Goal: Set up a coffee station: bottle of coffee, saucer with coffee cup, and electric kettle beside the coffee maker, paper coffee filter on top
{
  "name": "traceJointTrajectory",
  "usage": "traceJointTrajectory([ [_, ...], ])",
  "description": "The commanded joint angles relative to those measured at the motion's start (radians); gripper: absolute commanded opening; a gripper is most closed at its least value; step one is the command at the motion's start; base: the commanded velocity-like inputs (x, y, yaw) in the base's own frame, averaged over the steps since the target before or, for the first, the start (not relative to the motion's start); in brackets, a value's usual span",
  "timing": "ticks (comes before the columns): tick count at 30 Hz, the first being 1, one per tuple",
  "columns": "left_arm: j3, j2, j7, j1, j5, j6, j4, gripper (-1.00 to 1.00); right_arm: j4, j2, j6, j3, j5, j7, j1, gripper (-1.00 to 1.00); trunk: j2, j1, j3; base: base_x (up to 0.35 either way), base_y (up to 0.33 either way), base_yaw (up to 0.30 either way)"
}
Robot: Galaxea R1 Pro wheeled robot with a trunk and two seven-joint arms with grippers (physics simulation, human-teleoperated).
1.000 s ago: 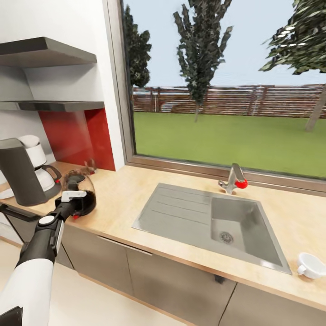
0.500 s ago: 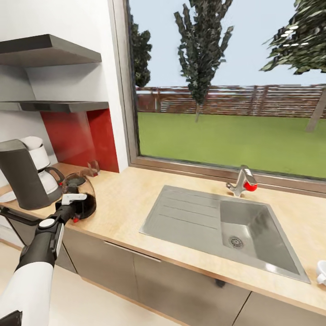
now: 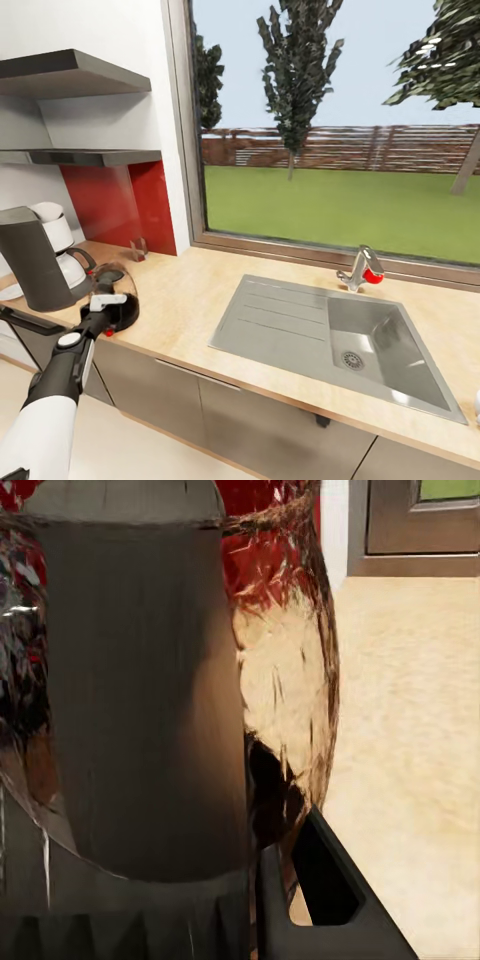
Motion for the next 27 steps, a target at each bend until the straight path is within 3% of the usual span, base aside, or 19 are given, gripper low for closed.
traceJointTrajectory([
  [1,0.005,-0.001,-0.001,0.0,-0.013,-0.038,0.03,-1.0,0.002,0.0,-0.003,0.008,-0.01,0.004,-0.001,1.0,-0.002,0.001,-0.003,0.0,0.0,0.0],
  [5,0.005,-0.001,0.02,0.001,-0.012,-0.085,0.051,-1.0,0.002,-0.001,-0.003,0.008,-0.009,0.004,-0.001,1.0,-0.002,0.001,-0.003,0.048,0.0,0.0],
  [11,0.007,0.0,0.023,0.001,-0.011,-0.088,0.053,-1.0,0.001,0.0,-0.004,0.008,-0.009,0.005,-0.001,1.0,-0.002,0.001,-0.003,0.238,0.054,0.0],
  [19,0.007,0.001,0.02,0.001,-0.013,-0.086,0.05,-1.0,0.001,0.0,-0.003,0.008,-0.01,0.004,-0.001,1.0,-0.002,0.001,-0.003,0.027,0.007,0.0],
  [27,0.007,0.015,0.021,0.0,-0.011,-0.082,0.052,-1.0,0.001,0.0,-0.003,0.008,-0.01,0.004,-0.001,1.0,-0.002,0.001,-0.003,0.204,0.024,0.0],
])
